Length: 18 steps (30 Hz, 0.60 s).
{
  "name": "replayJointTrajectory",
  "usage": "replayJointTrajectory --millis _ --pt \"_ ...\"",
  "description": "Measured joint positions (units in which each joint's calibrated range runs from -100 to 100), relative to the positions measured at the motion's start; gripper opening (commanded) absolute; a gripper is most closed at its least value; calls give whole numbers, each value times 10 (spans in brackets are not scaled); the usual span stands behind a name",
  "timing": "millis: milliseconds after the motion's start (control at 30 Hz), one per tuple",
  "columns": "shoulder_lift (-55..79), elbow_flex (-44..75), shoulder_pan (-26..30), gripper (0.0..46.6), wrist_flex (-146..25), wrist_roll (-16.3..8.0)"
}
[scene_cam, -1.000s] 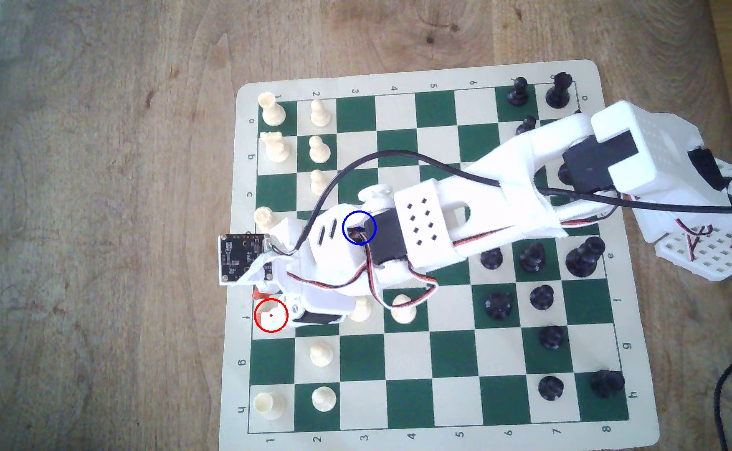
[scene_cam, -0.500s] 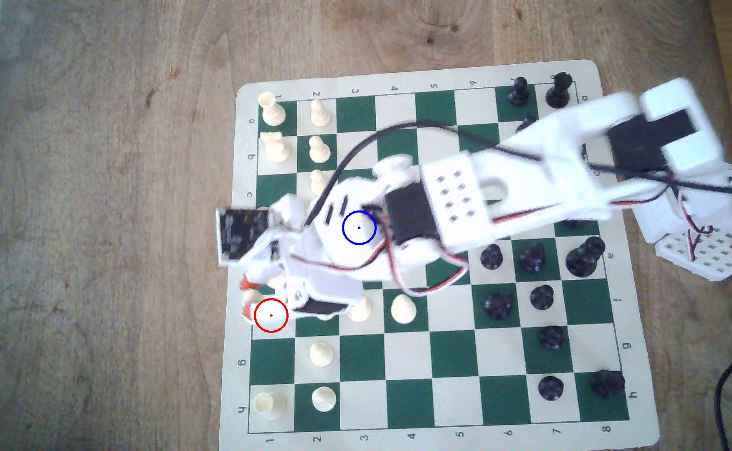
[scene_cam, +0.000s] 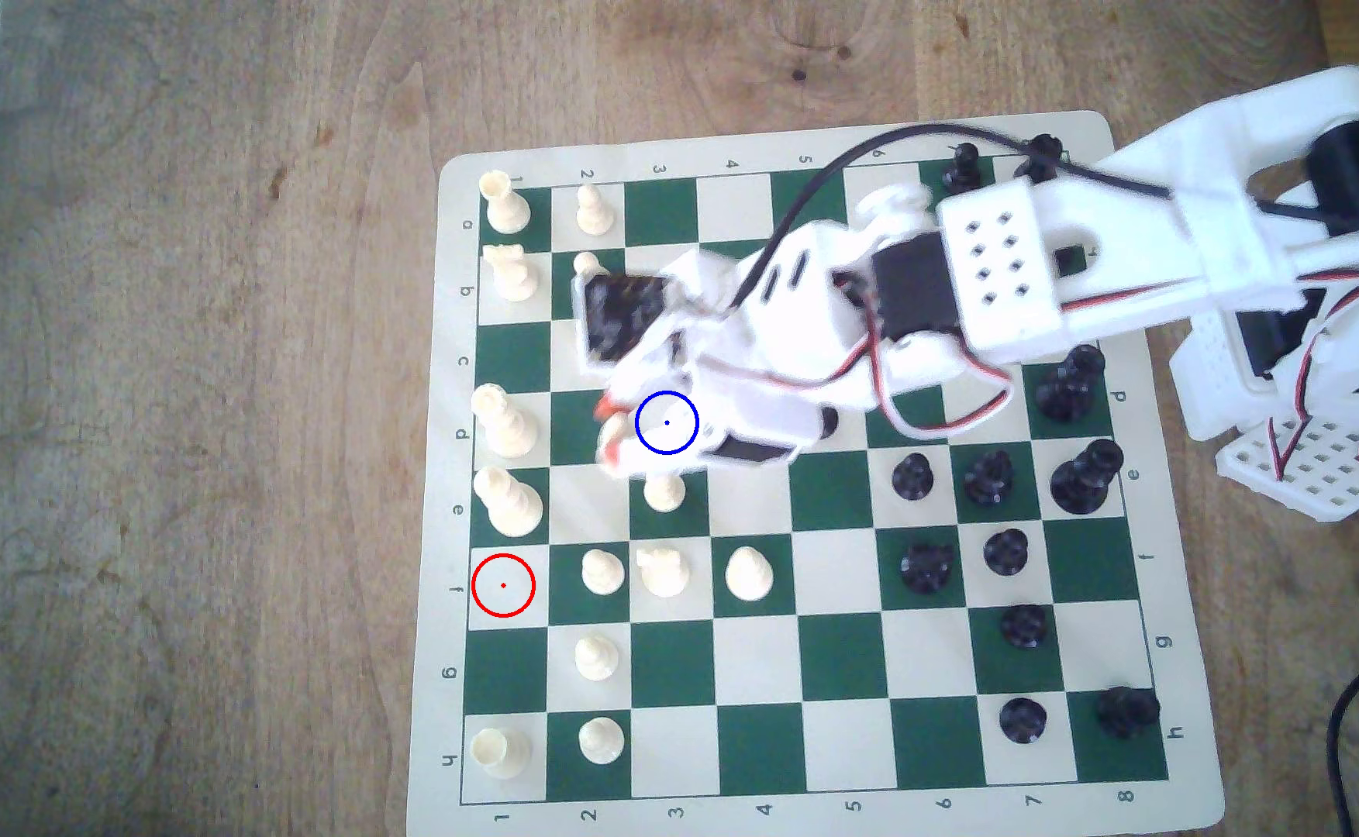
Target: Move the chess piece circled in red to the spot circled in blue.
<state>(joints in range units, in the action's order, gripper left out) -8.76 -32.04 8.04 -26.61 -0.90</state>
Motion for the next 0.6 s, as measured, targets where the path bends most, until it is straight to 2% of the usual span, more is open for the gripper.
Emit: replayJointTrajectory --millis 267,600 --pt "-7 -41 -23 20 11 20" --pt "54 -40 -31 21 31 23"
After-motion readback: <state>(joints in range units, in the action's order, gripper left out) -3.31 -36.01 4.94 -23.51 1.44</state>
